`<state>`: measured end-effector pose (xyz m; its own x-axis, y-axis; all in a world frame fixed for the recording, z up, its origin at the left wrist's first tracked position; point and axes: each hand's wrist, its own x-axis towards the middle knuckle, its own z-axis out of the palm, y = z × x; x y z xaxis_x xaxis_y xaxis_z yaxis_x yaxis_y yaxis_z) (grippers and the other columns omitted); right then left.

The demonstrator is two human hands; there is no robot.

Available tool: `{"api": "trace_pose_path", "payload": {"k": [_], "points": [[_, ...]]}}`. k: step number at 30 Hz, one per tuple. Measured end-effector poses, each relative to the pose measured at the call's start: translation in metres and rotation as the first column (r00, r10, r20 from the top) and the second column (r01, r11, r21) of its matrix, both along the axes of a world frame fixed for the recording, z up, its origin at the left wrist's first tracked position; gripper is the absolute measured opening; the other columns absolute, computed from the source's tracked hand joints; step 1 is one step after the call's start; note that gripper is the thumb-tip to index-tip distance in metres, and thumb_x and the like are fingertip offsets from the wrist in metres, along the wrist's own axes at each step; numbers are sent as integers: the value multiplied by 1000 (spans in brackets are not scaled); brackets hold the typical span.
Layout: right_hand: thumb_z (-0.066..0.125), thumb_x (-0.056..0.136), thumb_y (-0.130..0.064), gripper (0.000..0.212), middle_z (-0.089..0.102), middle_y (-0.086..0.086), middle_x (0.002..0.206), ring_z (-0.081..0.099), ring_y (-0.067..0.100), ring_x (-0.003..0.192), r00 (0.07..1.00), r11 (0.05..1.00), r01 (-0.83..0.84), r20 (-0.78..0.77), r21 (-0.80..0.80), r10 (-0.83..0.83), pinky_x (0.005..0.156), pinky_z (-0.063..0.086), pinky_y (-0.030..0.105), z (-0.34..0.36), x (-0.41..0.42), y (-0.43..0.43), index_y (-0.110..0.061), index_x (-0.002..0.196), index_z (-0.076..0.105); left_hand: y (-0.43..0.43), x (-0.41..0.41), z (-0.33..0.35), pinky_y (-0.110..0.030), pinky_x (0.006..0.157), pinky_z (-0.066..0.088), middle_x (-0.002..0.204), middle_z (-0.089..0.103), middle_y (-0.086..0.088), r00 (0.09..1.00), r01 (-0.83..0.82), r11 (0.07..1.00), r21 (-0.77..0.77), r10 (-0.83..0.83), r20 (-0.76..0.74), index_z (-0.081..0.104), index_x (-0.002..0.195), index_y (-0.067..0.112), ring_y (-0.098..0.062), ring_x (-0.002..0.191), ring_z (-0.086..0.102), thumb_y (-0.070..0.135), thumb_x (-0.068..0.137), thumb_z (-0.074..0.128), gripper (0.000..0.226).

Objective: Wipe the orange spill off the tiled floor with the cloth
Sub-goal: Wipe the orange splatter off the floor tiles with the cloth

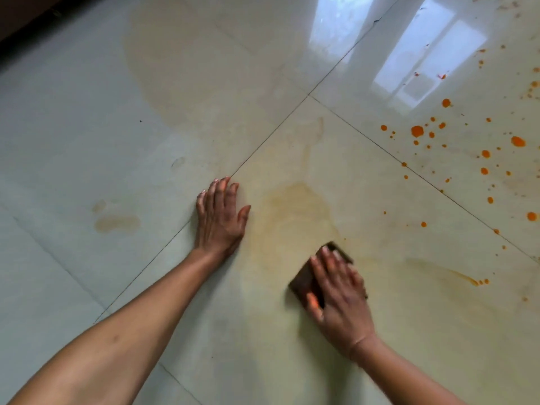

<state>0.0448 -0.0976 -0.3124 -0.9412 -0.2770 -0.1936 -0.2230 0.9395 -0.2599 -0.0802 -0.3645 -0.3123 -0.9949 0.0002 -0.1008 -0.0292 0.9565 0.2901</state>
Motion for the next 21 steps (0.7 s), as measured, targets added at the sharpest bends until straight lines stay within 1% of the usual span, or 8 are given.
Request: {"api": "trace_pose_path", "payload": {"k": [3,4,5,8,10,14,19,21], "points": [[32,87,-51,73,11,5,163,9,22,150,911,911,405,43,81,-409,120,11,42,3,-74,13,-20,154,22,52,-14,-3,-49,112,18,153,31,-14,987,163,986,31,-163,-4,37,143,6,-32,141,27,46,93,44,64],[30,88,-51,74,8,5,163,5,21,150,879,879,468,54,94,-474,120,8,42,5,-83,8,-21,154,18,67,-19,-6,-48,113,17,155,27,-12,977,212,977,20,-212,9,34,145,7,-30,143,24,46,94,44,65],[31,88,-50,74,6,5,163,3,21,151,883,882,463,35,87,-468,120,8,42,5,-76,5,-21,155,16,81,-23,-8,-45,113,14,158,22,-10,967,252,968,4,-252,32,29,148,9,-28,145,20,47,96,42,66],[41,88,-49,74,9,4,163,8,22,150,970,971,233,60,48,-235,120,11,42,8,8,5,-23,154,19,98,-26,-14,-42,114,9,160,13,-6,958,280,958,-64,-274,85,20,151,12,-23,147,12,51,97,33,68],[43,86,-50,76,10,2,163,11,21,150,978,981,189,77,54,-192,119,12,41,8,30,26,-25,154,19,100,-27,-16,-43,114,9,160,13,-6,961,267,960,-80,-260,88,20,151,12,-23,147,12,51,97,33,68],[31,92,-53,72,1,3,163,-1,20,151,870,874,466,108,138,-481,121,4,42,2,-47,29,-24,155,10,102,-29,-10,-46,114,10,159,17,-9,962,261,963,-74,-253,98,23,149,9,-26,146,13,48,95,39,69],[33,90,-52,72,13,5,162,15,24,149,896,898,432,77,76,-438,118,16,44,9,-9,32,-20,153,23,134,-55,7,-46,114,10,160,14,-6,945,322,945,-67,-316,87,23,149,8,-24,147,10,49,95,38,70],[34,91,-51,72,14,6,162,12,23,150,840,841,539,46,49,-541,119,13,44,0,-53,47,-19,154,21,146,-73,1,-44,114,6,161,8,-4,945,320,945,-67,-313,97,17,151,9,-22,147,6,51,96,34,71]]}}
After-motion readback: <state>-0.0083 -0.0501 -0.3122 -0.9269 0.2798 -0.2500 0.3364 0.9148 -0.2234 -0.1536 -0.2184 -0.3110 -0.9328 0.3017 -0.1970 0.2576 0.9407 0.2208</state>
